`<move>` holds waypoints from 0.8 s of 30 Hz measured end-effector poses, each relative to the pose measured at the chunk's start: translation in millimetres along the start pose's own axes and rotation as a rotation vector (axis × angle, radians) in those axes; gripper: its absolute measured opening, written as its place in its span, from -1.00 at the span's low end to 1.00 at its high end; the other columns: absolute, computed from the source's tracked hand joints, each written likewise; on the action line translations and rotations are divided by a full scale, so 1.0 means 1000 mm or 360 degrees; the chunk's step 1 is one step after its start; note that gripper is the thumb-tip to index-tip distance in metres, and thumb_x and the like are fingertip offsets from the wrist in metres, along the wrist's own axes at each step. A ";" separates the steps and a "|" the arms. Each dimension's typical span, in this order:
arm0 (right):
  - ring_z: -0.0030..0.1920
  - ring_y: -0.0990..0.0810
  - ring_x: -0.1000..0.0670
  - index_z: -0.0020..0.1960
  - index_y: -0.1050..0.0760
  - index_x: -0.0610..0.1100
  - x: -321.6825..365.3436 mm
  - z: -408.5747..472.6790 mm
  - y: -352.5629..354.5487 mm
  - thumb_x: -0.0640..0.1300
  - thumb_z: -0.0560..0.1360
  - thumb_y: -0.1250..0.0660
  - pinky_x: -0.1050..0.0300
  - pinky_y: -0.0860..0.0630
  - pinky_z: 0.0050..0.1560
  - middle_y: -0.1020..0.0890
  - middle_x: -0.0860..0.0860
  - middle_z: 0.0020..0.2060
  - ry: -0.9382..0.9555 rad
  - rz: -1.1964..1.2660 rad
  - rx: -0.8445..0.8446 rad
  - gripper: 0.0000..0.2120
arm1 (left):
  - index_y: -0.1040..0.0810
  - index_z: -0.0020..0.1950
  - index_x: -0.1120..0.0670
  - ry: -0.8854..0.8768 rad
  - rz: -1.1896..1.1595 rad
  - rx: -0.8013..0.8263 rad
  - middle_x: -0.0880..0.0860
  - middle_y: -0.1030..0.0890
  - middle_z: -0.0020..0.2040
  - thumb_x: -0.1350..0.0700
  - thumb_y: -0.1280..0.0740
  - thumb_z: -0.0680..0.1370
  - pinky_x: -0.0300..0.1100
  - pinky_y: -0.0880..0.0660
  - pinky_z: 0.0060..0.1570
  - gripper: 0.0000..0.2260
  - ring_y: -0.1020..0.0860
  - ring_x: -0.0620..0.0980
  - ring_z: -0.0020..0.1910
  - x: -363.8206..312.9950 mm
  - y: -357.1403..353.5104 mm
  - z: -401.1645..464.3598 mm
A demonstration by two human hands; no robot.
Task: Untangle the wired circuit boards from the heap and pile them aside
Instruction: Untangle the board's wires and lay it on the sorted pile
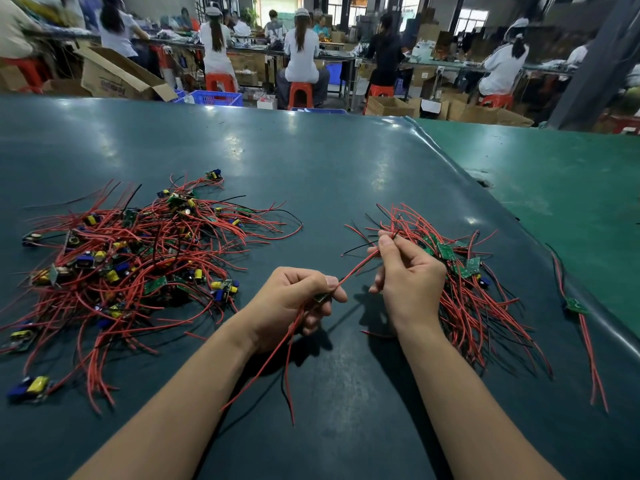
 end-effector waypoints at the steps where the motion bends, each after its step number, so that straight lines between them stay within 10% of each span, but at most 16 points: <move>1: -0.60 -0.38 0.10 -0.20 -0.62 -0.15 -0.001 0.001 0.001 -0.21 0.58 -0.35 0.22 -0.44 -0.57 -0.58 -0.11 -0.40 -0.0021 0.0025 -0.0018 -0.81 | -0.67 -0.32 0.12 -0.0003 0.0003 0.0005 0.05 -0.49 -0.48 0.08 -0.33 0.44 -0.36 -0.25 -0.59 -0.79 -0.31 -0.11 -0.63 0.000 0.000 0.000; 9: -0.63 -0.36 0.09 -0.18 -0.60 -0.14 -0.002 0.006 0.000 -0.17 0.61 -0.31 0.26 -0.36 -0.63 -0.51 0.01 -0.49 -0.0131 0.0263 -0.0046 -0.79 | -0.66 -0.35 0.12 -0.0030 -0.0051 -0.0013 0.04 -0.46 -0.50 0.10 -0.34 0.43 -0.38 -0.24 -0.58 -0.79 -0.28 -0.10 -0.64 -0.002 0.002 -0.002; 14: -0.68 -0.24 0.09 -0.18 -0.64 -0.14 -0.009 -0.007 -0.010 0.14 0.53 -0.34 0.37 -0.17 -0.62 -0.47 0.00 -0.59 -0.0577 -0.0027 0.0568 -0.65 | -0.69 -0.33 0.09 -0.0237 0.0202 -0.0405 0.03 -0.50 -0.49 0.22 -0.35 0.56 -0.34 -0.29 -0.56 -0.72 -0.34 -0.11 -0.59 -0.002 0.009 -0.002; 17: -0.68 -0.21 0.11 -0.23 -0.64 -0.13 -0.011 -0.025 -0.021 0.00 0.53 -0.39 0.39 -0.15 -0.64 -0.44 0.02 -0.58 -0.0669 -0.0028 0.0945 -0.76 | -0.67 -0.29 0.11 -0.0331 0.0573 -0.0413 -0.02 -0.50 -0.48 0.25 -0.35 0.57 -0.32 -0.30 -0.51 -0.75 -0.37 -0.15 -0.54 -0.003 0.004 -0.002; 24: -0.67 -0.18 0.11 -0.15 -0.64 -0.20 -0.010 -0.018 -0.019 -0.13 0.59 -0.31 0.39 -0.14 -0.61 -0.40 0.04 -0.59 -0.0607 0.0044 0.0710 -0.79 | -0.67 -0.31 0.11 -0.0257 0.0537 -0.0353 -0.04 -0.49 -0.52 0.27 -0.33 0.57 -0.35 -0.28 -0.56 -0.72 -0.34 -0.14 -0.60 -0.004 0.002 -0.001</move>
Point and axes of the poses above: each hand's wrist, its own z-axis towards the middle knuckle, its own y-axis out of the back of the hand, x = y × z, the point moved 4 cm from there along z, towards the middle knuckle
